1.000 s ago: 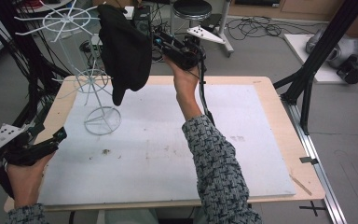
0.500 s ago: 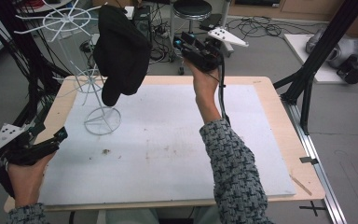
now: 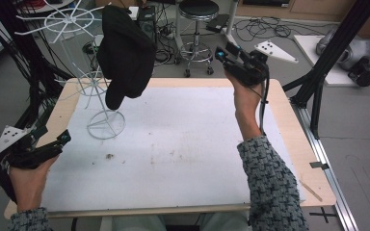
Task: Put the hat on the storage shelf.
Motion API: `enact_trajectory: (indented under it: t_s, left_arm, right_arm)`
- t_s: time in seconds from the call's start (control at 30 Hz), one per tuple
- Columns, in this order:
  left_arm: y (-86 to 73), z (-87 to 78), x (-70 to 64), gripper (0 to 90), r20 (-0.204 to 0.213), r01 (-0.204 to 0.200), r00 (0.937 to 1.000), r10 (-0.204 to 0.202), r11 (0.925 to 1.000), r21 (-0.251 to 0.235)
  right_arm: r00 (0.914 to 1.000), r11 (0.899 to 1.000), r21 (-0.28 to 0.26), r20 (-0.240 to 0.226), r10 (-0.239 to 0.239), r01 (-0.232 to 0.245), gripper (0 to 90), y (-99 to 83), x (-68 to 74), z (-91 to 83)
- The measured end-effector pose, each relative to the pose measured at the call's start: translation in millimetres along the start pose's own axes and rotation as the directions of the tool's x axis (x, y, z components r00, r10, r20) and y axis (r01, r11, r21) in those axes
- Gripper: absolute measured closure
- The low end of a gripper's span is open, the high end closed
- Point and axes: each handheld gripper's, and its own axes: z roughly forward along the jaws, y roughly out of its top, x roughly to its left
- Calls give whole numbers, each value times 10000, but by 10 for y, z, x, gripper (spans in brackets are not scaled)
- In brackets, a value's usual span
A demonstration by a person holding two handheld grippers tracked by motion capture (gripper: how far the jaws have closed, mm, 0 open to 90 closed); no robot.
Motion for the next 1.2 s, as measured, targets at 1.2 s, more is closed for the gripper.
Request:
enact_trajectory:
  t_s: [1.2]
  left_arm:
    - [-32,165,-226,178,367,-587,9977,572,9974,418]
  right_arm:
    - [9704,9917,780,2113,-1166,1022,124,-777,-112,-1387]
